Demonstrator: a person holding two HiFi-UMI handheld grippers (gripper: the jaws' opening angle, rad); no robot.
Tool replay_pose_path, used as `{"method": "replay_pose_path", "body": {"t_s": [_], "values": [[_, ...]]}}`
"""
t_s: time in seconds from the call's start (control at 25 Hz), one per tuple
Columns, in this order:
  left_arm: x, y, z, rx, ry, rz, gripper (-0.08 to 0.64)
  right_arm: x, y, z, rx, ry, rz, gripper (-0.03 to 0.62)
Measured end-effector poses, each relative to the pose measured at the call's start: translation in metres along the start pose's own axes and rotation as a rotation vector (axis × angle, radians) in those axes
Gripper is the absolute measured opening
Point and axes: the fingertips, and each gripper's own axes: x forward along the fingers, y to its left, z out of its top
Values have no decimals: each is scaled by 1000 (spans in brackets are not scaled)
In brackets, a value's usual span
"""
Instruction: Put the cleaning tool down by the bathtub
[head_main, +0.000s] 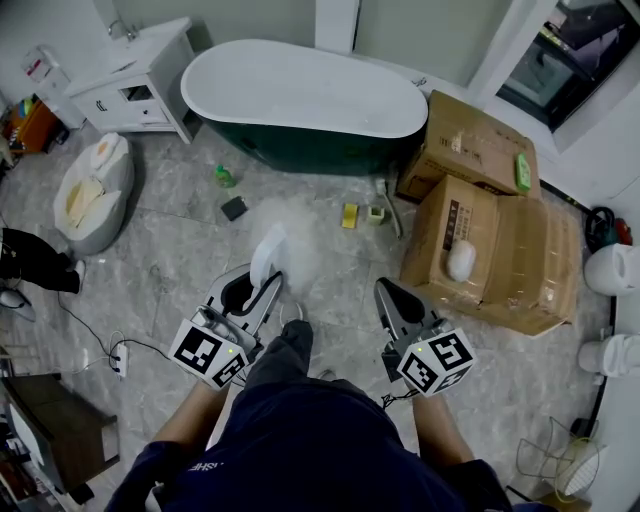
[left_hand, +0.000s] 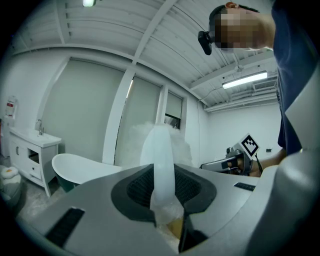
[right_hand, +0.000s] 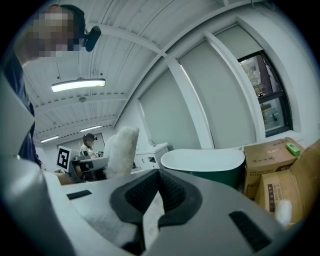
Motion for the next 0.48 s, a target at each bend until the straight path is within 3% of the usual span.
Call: {"method": "replay_pose_path", "body": {"t_s": [0.48], "values": [[38, 102, 25, -15, -12, -42, 107, 105, -1, 39, -8, 3, -21, 5]]}}
